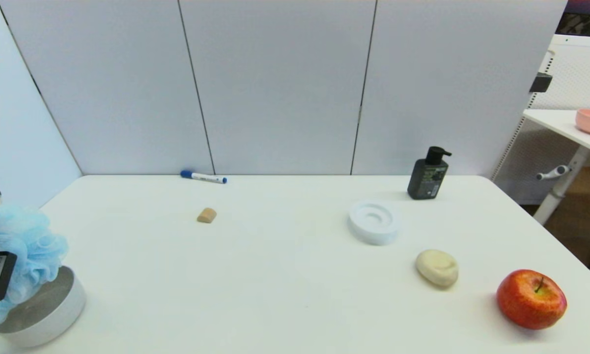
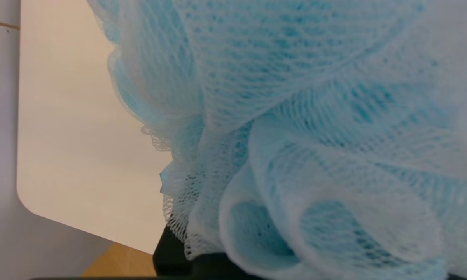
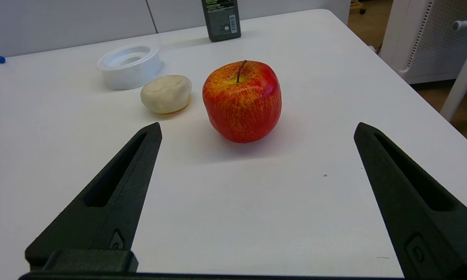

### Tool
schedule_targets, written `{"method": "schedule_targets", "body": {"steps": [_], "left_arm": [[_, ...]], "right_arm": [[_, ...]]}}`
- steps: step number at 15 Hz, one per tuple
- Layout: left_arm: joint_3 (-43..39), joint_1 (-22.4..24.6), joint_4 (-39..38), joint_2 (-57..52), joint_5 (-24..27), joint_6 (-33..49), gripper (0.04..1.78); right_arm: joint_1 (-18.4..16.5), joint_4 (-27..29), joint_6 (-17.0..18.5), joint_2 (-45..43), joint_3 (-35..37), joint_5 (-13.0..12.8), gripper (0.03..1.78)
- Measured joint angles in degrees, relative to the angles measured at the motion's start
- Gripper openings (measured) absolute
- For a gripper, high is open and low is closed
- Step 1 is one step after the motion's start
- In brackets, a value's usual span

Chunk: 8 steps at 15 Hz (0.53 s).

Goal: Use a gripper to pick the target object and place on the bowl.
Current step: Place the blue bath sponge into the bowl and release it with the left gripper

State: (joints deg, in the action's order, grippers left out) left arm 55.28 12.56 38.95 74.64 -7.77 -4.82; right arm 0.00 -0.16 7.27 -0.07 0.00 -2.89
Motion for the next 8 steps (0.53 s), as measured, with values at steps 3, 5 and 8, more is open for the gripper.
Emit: {"method": "schedule_targets", "body": {"steps": [3, 5, 8], "left_arm": [[0.0, 0.0, 0.0, 0.4, -0.1, 0.8, 0.86], [0.2, 0.0, 0.2, 0.3, -0.1, 0.7, 1.04], [0.4, 0.0, 0.1, -0.9, -0.1, 0.7, 1.23]], "right_arm": [[0.0, 0.0, 0.0, 0.0, 0.0, 0.0, 1.71], [0.0, 0.0, 0.0, 0.0, 0.0, 0.0, 1.71], [0.0, 0.0, 0.0, 0.0, 0.0, 0.0, 1.71]]}}
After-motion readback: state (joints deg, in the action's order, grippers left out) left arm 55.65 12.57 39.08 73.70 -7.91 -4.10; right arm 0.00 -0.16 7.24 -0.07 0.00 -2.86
